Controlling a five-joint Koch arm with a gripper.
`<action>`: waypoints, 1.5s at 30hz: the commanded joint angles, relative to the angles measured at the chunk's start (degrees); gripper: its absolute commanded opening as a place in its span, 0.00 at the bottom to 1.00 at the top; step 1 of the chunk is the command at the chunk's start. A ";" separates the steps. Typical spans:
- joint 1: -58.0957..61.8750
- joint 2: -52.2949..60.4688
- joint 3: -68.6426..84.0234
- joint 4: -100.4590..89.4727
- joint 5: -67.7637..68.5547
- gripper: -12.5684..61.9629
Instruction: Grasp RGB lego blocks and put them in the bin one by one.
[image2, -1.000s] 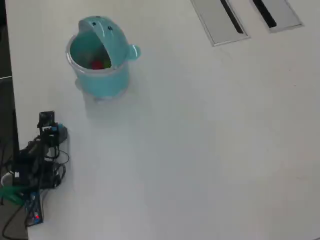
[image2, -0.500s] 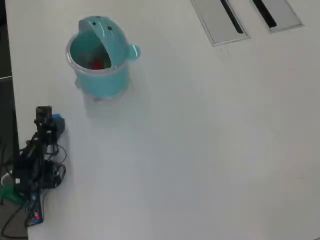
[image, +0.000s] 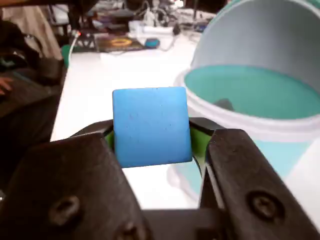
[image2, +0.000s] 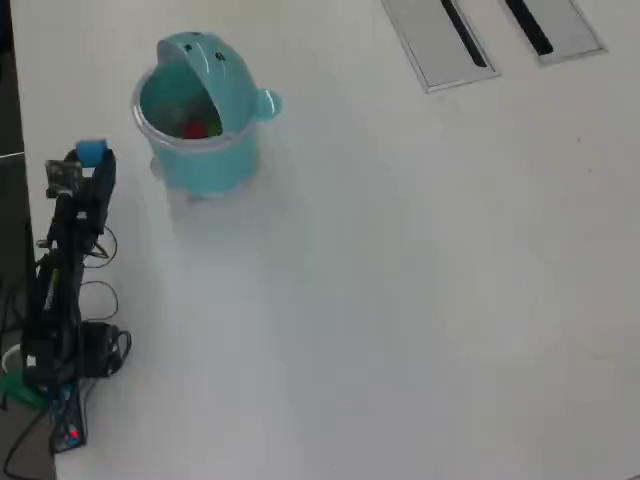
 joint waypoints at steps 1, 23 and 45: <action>0.00 -0.35 -7.56 -3.43 -0.26 0.30; 5.98 -47.64 -60.91 -5.27 -0.53 0.30; 17.93 -47.02 -56.87 -5.36 -5.54 0.54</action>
